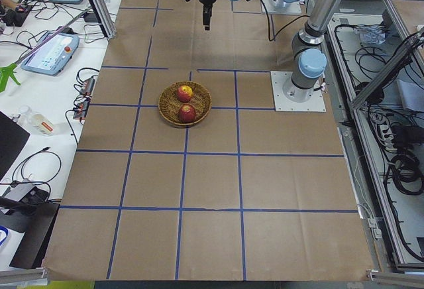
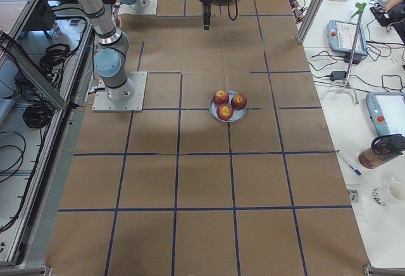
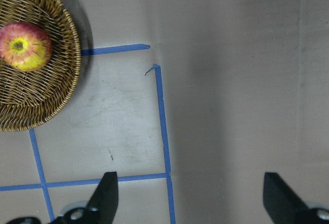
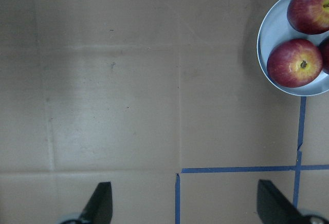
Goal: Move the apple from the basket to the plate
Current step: 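Lower the left gripper over the red-yellow apple in the wicker basket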
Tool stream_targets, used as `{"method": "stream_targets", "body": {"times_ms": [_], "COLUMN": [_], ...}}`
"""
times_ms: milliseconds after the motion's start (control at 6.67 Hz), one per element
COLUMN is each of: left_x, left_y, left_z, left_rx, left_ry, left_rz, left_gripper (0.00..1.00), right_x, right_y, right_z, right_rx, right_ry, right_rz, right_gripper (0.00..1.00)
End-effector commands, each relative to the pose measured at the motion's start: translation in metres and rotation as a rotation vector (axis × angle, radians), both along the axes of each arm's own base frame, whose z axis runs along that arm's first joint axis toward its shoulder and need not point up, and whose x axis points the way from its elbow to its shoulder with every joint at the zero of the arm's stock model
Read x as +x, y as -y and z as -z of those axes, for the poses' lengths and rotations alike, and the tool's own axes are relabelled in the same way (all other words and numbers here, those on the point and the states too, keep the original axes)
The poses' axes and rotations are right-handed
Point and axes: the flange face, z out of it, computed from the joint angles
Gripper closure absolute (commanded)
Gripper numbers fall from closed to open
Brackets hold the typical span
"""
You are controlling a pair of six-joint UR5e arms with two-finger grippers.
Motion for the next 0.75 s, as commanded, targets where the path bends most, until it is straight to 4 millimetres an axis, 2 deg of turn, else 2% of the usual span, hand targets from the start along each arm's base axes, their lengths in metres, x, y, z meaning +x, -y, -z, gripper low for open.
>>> {"method": "stream_targets", "body": {"times_ms": [0,300,600], "left_x": [0.002,0.007,0.050], "left_y": [0.002,0.008,0.035], "left_z": [0.002,0.004,0.019], "left_rx": [0.002,-0.006,-0.020], "left_ry": [-0.003,-0.003,-0.009], "left_rz": [-0.001,0.065,0.103], "left_gripper": [0.01,0.01,0.01], "right_x": [0.000,0.000,0.000], "right_y": [0.000,0.000,0.000], "right_z": [-0.001,-0.001,0.000], "right_rx": [-0.001,-0.001,0.000], "right_ry": [0.000,0.000,0.002], "right_rz": [-0.001,0.000,0.000], "right_gripper": [0.00,0.00,0.00]}}
